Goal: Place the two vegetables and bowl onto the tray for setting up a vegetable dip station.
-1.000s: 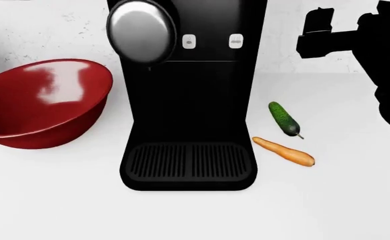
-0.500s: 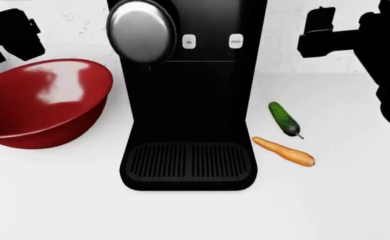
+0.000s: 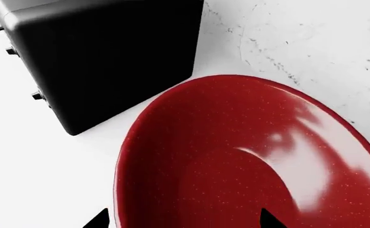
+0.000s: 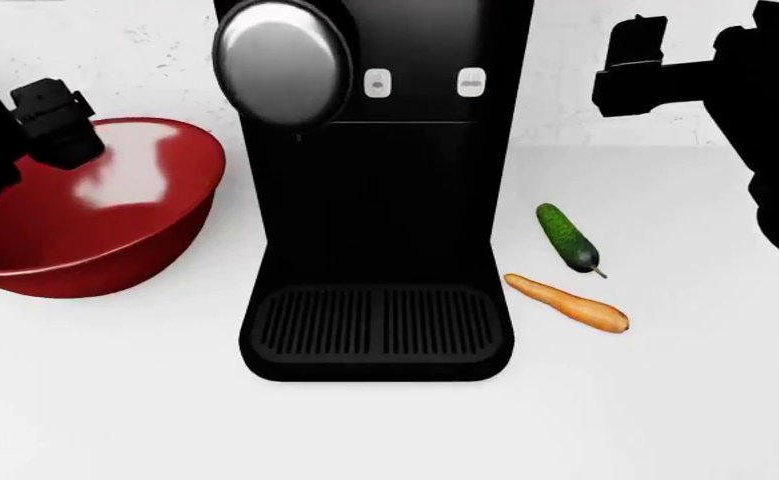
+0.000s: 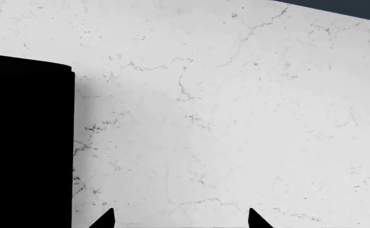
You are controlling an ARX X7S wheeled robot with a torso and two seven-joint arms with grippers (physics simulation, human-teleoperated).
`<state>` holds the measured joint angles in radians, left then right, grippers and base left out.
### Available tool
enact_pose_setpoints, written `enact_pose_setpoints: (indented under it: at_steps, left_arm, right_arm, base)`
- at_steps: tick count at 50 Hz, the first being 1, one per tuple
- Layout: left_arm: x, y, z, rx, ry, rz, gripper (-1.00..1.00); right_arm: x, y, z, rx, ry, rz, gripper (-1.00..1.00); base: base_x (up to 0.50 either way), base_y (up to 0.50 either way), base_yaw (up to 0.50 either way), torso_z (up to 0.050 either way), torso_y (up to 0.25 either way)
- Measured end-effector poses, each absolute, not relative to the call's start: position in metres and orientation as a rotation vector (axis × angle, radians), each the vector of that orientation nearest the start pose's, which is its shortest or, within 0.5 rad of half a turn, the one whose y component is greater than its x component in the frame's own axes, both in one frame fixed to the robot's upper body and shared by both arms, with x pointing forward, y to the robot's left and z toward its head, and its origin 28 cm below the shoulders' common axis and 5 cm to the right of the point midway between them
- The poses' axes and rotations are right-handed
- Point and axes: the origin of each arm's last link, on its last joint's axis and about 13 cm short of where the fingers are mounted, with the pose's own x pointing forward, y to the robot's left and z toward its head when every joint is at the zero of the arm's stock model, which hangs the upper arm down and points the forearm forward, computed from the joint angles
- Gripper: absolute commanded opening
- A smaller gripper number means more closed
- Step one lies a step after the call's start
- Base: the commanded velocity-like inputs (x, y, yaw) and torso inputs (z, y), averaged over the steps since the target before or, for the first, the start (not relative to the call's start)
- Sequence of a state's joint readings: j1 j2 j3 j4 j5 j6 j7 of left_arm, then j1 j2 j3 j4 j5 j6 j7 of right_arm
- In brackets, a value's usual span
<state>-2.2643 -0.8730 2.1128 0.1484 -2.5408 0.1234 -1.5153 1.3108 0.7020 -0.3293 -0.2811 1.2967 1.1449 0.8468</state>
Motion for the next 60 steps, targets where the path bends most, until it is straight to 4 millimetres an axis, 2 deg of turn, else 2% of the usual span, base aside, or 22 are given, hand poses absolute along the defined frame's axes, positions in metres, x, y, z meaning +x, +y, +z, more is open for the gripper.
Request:
enact_pose_setpoints:
  at_steps: [35,60]
  left_arm:
    - [0.286,0.255,0.344,-0.490,0.536,0.906,1.00]
    - [0.303,0.265,0.314,-0.675,0.663,0.974,1.00]
  right_arm:
    - [0.265,-0.152,0.338,-0.148,-0.100,-0.110,1.00]
    - [0.265,-0.153,0.338,-0.145,-0.101,-0.112,1.00]
  base:
    - [0.00,0.00,0.00,0.000,0.000]
    - [0.00,0.00,0.00,0.000,0.000]
